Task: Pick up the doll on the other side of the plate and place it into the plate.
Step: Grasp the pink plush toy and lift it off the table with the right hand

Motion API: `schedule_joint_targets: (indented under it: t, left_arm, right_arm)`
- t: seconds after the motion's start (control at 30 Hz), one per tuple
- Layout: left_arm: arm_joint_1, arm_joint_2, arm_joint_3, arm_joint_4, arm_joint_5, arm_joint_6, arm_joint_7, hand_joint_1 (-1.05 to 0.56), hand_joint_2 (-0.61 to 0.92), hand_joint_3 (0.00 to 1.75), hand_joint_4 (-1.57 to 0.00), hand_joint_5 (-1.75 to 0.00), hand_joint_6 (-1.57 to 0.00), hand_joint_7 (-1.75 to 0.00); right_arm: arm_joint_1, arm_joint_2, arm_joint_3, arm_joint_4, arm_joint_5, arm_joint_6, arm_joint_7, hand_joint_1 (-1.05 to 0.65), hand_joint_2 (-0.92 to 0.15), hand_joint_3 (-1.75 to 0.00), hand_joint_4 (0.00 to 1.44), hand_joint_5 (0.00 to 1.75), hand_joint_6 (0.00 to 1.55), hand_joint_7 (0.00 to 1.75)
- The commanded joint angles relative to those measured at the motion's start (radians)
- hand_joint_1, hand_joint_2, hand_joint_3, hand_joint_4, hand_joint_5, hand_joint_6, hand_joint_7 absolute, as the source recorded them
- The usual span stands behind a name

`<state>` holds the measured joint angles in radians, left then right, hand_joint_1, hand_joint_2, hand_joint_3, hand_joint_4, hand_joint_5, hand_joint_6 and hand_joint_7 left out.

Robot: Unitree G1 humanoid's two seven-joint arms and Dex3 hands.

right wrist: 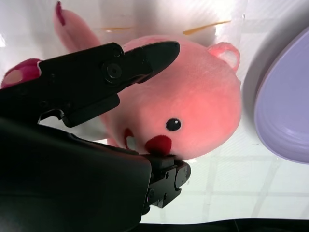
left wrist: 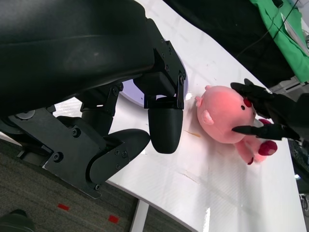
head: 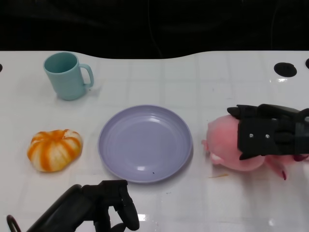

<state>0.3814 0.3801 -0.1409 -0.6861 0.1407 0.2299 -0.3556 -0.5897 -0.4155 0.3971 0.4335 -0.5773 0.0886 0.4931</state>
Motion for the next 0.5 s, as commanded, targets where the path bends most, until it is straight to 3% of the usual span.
schedule_joint_targets:
  t: [0.03,0.23,0.37,0.4,0.5]
  left_arm:
    - [0.005,0.004,-0.008,-0.018,0.007,0.009,-0.001,-0.17,0.56,1.15,-0.7,-1.75,-0.64,-1.45]
    - [0.02,-0.003,-0.021,-0.048,0.024,0.018,0.008,-0.17,0.55,1.15,-0.71,-1.75,-0.64,-1.45]
    - [0.022,-0.008,-0.025,-0.06,0.026,0.034,0.005,-0.18,0.56,1.15,-0.7,-1.75,-0.64,-1.45]
    - [0.021,-0.009,-0.025,-0.062,0.025,0.038,0.005,-0.18,0.56,1.15,-0.7,-1.75,-0.64,-1.46]
    - [0.019,-0.007,-0.024,-0.067,0.027,0.042,0.003,-0.16,0.55,1.15,-0.7,-1.75,-0.64,-1.46]
  right_arm:
    - [-0.028,0.007,0.035,0.091,-0.019,-0.042,-0.025,-0.78,-0.92,-0.03,0.09,0.1,0.14,0.03]
    - [-0.045,0.007,0.051,0.144,-0.035,-0.092,-0.08,-0.72,-0.92,-0.14,0.28,0.15,0.37,0.09]
    - [-0.032,0.035,0.015,0.179,-0.002,-0.118,-0.196,-0.43,-0.92,-0.07,0.6,0.21,0.68,0.12]
    - [-0.03,0.045,0.0,0.198,0.019,-0.137,-0.225,-0.33,-0.92,-0.05,0.73,0.26,0.8,0.15]
    - [-0.039,0.056,-0.008,0.235,0.027,-0.173,-0.279,-0.23,-0.92,-0.08,0.8,0.63,1.0,0.13]
